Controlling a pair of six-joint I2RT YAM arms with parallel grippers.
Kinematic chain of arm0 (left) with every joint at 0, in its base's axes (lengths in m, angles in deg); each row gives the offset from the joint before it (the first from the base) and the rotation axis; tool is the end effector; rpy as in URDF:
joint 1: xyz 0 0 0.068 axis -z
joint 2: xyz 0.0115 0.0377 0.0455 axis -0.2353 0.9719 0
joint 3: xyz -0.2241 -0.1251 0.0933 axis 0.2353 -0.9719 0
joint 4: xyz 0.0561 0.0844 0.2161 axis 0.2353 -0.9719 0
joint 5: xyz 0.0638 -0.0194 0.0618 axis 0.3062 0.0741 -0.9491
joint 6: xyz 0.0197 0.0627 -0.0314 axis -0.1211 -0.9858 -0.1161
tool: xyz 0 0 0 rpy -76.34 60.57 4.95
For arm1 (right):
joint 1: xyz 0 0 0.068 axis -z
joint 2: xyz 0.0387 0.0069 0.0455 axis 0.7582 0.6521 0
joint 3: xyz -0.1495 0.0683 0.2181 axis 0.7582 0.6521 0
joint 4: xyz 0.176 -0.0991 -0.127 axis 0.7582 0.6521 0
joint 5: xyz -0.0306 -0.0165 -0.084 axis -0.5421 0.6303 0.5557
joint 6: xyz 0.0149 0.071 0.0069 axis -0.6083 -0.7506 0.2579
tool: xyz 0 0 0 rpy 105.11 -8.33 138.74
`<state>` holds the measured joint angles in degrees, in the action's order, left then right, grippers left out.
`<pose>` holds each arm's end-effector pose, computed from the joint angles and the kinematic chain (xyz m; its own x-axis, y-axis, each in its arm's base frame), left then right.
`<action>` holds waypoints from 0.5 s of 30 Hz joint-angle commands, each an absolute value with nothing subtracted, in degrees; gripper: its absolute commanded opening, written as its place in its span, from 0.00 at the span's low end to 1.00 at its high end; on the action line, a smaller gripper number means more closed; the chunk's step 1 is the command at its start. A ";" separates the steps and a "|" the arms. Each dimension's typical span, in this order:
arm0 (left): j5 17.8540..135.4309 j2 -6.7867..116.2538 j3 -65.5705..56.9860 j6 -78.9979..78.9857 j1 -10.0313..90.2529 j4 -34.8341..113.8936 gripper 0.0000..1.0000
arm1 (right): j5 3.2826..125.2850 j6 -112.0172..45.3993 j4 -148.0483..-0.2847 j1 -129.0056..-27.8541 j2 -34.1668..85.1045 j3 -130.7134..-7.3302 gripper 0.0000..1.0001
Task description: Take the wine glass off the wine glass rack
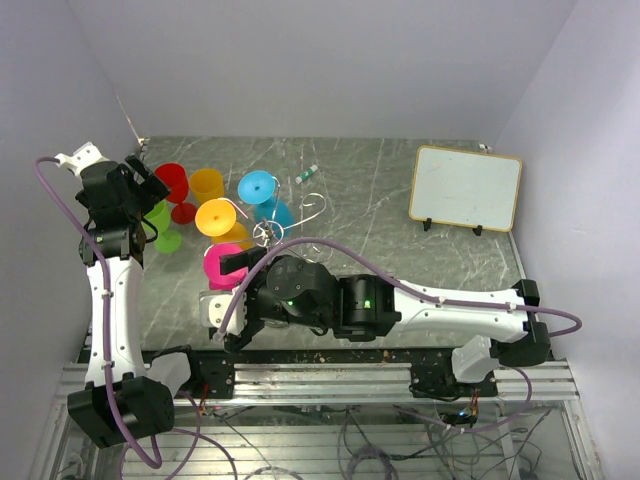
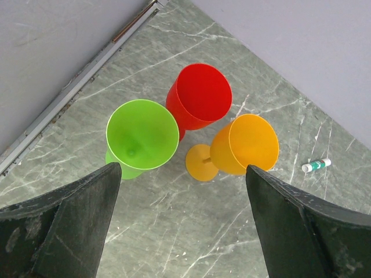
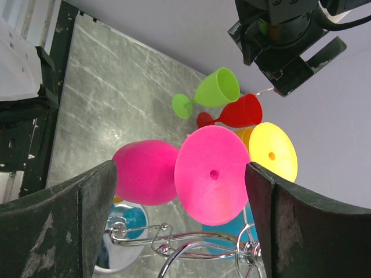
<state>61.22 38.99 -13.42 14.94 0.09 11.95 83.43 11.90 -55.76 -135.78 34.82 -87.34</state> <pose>0.2194 0.0606 0.3641 -0.1735 -0.4974 -0.8500 -0.4714 0.7997 -0.3718 0.0347 0.3654 0.4156 0.5872 -0.3654 -0.7223 -0.7675 0.0321 -0.6402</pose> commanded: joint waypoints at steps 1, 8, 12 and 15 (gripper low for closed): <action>62.31 38.74 -13.53 14.55 -0.53 13.87 0.99 | 83.25 13.81 -57.16 -135.36 34.40 -87.94 0.87; 62.80 38.72 -13.53 14.66 -0.81 13.83 0.99 | 84.07 13.67 -55.61 -134.39 36.76 -89.36 0.74; 62.98 38.71 -13.53 14.68 -0.81 13.87 0.99 | 83.71 13.77 -55.69 -134.05 37.28 -89.48 0.67; 62.94 38.81 -13.53 14.72 -0.87 13.87 0.99 | 82.74 13.26 -55.36 -133.38 37.49 -89.58 0.59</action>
<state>61.64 38.99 -13.42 14.94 -0.13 11.95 83.43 13.45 -55.58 -134.16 36.72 -87.60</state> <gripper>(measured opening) 0.991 0.637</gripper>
